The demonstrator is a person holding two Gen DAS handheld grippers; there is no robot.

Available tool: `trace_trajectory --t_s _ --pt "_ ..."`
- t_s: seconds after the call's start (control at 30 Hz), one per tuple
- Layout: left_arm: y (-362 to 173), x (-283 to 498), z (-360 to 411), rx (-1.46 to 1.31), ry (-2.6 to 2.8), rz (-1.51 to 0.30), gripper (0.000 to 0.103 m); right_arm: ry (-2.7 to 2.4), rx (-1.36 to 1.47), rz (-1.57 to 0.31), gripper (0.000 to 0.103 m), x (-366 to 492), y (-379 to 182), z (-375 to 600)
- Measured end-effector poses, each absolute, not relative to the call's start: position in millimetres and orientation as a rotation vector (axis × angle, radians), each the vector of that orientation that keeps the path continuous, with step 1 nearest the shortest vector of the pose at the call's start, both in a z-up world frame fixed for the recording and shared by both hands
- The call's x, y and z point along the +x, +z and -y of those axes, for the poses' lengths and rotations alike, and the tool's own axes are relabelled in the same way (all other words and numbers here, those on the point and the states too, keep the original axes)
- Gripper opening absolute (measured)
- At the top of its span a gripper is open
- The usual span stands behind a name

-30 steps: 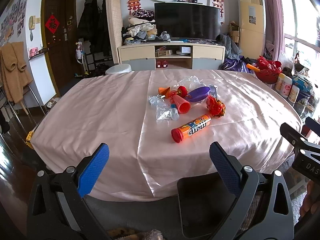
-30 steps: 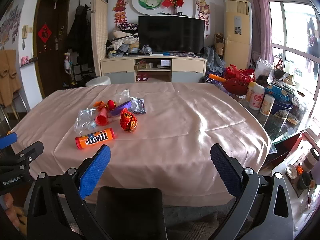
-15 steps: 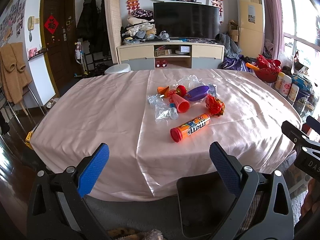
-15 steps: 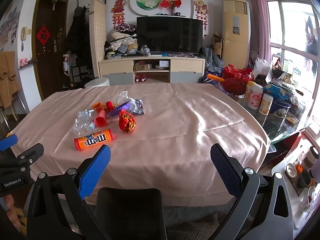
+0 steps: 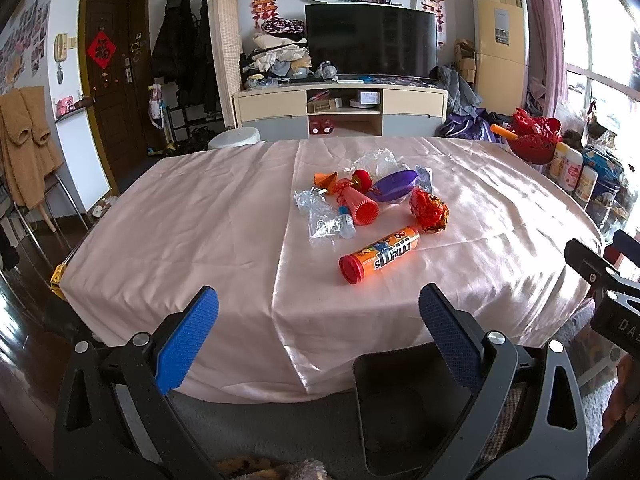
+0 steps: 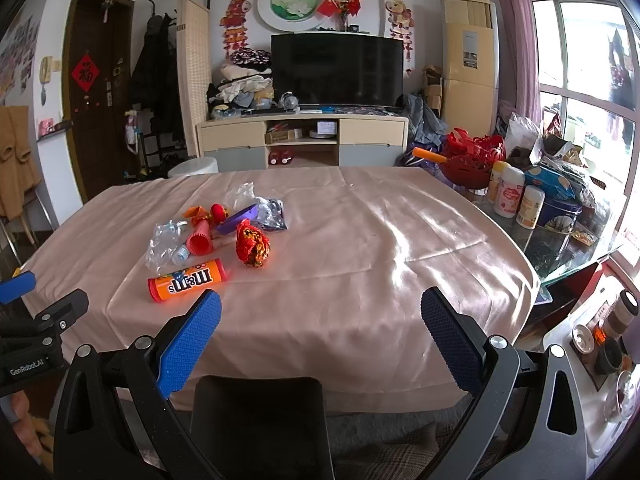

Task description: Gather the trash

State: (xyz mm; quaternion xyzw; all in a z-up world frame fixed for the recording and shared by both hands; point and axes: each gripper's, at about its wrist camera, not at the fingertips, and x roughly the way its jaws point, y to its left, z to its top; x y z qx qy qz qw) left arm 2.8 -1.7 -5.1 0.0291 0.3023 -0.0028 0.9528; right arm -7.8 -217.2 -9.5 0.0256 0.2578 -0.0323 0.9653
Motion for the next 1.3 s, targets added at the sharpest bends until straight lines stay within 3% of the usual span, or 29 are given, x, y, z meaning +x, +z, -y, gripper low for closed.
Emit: trace_trajectory --t_s 1.3 --pt "-10.9 6.9 5.1 0.057 -0.004 -0.633 0.095 -0.069 0.067 -0.472 0.100 -7.1 -4.8 219.8"
